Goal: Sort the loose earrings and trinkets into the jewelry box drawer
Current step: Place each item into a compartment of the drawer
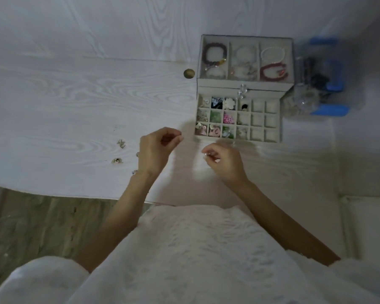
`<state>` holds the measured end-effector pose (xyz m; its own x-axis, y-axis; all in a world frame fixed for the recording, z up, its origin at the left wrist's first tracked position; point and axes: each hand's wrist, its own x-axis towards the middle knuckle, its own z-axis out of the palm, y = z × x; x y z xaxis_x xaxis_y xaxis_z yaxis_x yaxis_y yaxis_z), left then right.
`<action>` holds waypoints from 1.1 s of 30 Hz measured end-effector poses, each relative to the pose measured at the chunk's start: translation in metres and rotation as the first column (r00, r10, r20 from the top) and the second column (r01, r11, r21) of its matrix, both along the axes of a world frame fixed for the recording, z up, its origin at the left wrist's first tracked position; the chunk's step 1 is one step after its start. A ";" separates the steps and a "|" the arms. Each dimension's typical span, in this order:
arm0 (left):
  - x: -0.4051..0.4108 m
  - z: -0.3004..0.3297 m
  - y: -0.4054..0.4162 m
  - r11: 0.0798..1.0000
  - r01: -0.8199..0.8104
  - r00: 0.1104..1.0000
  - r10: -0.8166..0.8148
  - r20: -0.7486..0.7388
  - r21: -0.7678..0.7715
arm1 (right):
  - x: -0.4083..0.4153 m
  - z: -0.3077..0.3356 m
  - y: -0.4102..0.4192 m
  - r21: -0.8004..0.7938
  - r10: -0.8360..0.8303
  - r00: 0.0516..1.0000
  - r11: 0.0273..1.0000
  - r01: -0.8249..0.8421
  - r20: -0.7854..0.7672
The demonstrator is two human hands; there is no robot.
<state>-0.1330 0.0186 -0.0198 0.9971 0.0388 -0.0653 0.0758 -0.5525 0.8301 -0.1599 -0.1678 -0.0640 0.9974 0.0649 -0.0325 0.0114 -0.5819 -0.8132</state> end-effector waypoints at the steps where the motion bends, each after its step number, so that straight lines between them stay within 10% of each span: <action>1: 0.004 -0.001 -0.005 1.000 0.024 1.000 -0.024 0.000 -0.001 | -0.001 0.001 -0.004 0.014 -0.024 1.000 1.000 0.024 -0.003; 13: 0.075 -0.015 -0.147 0.830 0.522 0.840 -0.540 0.052 0.197 | -0.002 0.020 -0.086 0.065 -0.503 0.865 0.863 0.501 0.006; 19: 0.107 -0.033 -0.190 0.588 0.618 0.748 -0.645 -0.160 0.522 | 0.005 0.023 -0.107 0.111 -0.558 0.830 0.825 0.554 0.012; 33: 0.051 -0.040 -0.128 0.684 0.429 0.792 -0.599 0.119 0.590 | 0.077 0.003 -0.103 -0.224 -0.413 0.879 0.857 0.463 0.238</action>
